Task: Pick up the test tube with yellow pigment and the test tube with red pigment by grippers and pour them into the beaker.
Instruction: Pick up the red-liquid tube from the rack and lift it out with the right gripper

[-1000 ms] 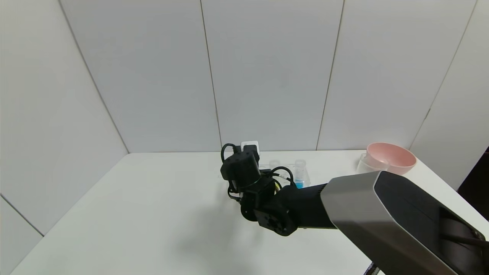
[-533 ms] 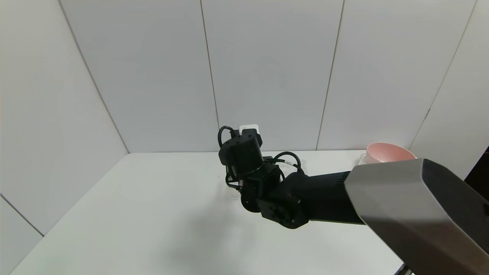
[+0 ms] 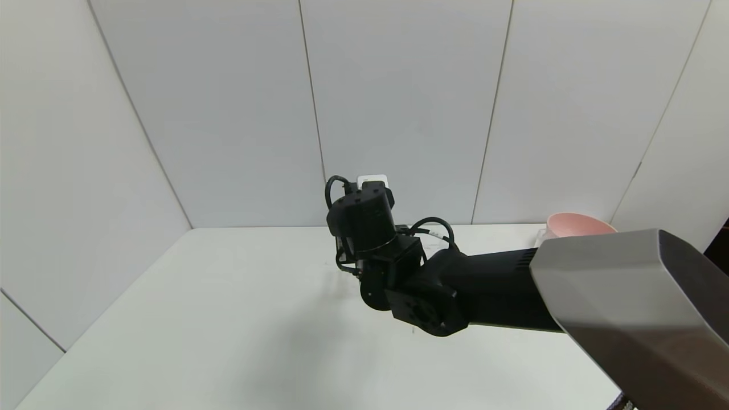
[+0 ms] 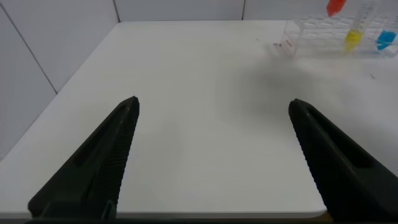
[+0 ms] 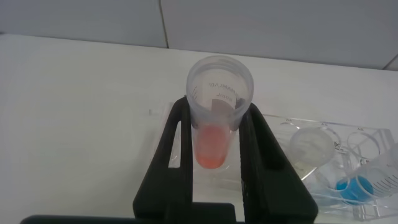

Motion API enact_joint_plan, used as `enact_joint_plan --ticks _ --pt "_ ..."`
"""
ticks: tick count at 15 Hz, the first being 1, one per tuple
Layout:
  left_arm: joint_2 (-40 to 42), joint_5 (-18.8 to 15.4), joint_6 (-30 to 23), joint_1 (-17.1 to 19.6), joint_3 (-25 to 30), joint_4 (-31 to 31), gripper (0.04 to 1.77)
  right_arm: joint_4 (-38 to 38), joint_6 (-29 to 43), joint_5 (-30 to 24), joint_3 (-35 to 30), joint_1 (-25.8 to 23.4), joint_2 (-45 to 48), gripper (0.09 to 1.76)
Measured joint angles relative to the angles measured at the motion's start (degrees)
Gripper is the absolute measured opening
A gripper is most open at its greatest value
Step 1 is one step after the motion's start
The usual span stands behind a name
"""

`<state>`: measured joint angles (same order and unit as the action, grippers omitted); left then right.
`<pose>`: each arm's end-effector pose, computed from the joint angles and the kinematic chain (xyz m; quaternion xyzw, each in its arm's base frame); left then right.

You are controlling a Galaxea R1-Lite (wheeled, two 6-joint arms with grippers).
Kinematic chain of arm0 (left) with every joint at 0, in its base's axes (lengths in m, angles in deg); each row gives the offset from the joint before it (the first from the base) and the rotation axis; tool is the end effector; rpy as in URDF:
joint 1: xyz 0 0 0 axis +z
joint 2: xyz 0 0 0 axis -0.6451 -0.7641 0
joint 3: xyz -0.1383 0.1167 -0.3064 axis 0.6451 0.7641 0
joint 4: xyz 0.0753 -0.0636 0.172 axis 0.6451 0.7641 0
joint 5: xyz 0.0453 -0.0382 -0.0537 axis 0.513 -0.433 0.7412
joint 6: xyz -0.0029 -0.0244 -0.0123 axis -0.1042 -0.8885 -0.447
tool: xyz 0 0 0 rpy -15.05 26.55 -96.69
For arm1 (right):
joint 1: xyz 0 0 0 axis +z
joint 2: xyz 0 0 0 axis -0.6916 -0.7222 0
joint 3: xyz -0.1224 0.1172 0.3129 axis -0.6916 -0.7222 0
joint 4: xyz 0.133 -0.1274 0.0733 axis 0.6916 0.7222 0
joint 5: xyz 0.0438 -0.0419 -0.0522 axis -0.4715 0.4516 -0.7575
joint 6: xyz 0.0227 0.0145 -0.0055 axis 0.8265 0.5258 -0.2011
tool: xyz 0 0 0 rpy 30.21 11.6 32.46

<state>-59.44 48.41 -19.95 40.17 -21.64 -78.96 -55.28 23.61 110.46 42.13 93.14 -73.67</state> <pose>-0.0651 0.0000 0.0736 -0.0083 0.0088 0.0014 0.9999 0.3678 0.4026 0.1870 0.0222 0.1177 0.0804 0.9895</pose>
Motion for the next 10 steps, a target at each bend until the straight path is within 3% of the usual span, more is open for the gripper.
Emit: enact_joint_plan --ticks 4,10 --pt "0.00 -0.02 0.00 0.00 0.00 0.00 1.72 -0.02 -0.65 -0.20 -2.12 -0.02 0.91 0.50" --pt "0.00 0.00 0.02 0.00 0.00 -0.02 1.72 -3.67 -2.16 -7.50 -20.92 0.06 11.03 0.50"
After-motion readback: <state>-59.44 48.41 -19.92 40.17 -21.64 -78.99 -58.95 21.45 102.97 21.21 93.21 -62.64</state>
